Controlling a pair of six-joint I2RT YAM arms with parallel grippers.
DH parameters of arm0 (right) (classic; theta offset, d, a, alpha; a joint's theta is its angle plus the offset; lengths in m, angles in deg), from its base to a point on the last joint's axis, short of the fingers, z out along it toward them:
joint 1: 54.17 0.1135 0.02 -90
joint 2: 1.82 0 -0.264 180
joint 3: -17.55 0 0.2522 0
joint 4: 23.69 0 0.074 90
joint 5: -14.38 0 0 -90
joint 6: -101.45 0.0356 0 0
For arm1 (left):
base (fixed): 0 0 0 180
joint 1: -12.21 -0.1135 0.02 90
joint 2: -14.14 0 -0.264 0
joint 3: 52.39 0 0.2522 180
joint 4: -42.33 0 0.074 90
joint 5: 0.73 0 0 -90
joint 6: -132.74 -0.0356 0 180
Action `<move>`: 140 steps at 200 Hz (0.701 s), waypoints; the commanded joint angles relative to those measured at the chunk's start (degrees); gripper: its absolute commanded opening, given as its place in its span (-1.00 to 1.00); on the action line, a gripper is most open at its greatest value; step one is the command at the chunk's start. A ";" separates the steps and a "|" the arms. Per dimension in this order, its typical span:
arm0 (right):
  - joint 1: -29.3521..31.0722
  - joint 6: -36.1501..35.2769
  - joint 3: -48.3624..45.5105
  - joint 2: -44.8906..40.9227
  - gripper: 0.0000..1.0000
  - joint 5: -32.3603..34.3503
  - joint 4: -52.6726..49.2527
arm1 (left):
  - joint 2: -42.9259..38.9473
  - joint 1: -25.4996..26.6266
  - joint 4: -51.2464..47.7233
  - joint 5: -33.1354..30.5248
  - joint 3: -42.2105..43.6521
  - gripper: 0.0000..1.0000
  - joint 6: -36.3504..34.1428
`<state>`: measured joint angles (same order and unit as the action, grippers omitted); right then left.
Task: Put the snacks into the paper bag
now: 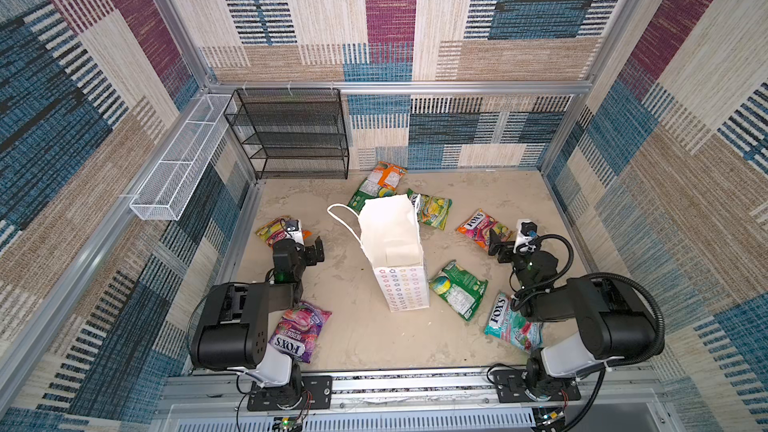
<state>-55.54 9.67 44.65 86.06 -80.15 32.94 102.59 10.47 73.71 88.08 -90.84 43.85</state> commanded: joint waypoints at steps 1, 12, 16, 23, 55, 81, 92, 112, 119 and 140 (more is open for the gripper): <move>-0.08 -0.28 -0.07 -0.11 1.00 -0.54 0.69 | 0.04 -0.01 0.73 0.40 -0.36 0.98 -1.09; -0.04 -0.15 -0.07 -0.16 1.00 -0.48 0.70 | 0.00 -0.01 0.70 0.40 -0.41 0.98 -1.06; -0.04 -0.22 -0.07 -0.13 1.00 -0.51 0.67 | 0.05 0.00 0.73 0.40 -0.36 0.98 -1.10; -0.04 -0.21 -0.08 -0.15 1.00 -0.47 0.71 | 0.06 0.02 0.72 0.40 -0.36 0.99 -1.06; -0.06 -0.11 -0.16 -0.14 1.00 -0.52 0.71 | -0.08 -0.10 0.82 0.61 -0.32 0.98 -0.93; -0.04 -0.11 -0.18 -0.24 1.00 -0.52 0.80 | -0.03 -0.07 0.90 0.51 -0.30 0.99 -1.02; -0.06 -0.15 -0.19 -0.23 1.00 -0.52 0.80 | -0.09 -0.11 0.91 0.53 -0.29 0.98 -1.00; -0.04 -0.15 -0.16 -0.20 1.00 -0.48 0.80 | -0.03 -0.11 0.91 0.62 -0.30 0.98 -0.96; -0.08 -0.15 -0.16 -0.15 1.00 -0.48 0.80 | -0.09 -0.11 0.91 0.62 -0.19 0.98 -0.93; -0.21 0.14 -0.32 -0.38 1.00 -0.52 0.95 | -1.76 0.11 -0.40 -2.42 -0.64 0.98 -0.07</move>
<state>-55.54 9.67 44.65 86.01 -80.15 32.94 102.54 10.45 73.71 88.10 -90.84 43.85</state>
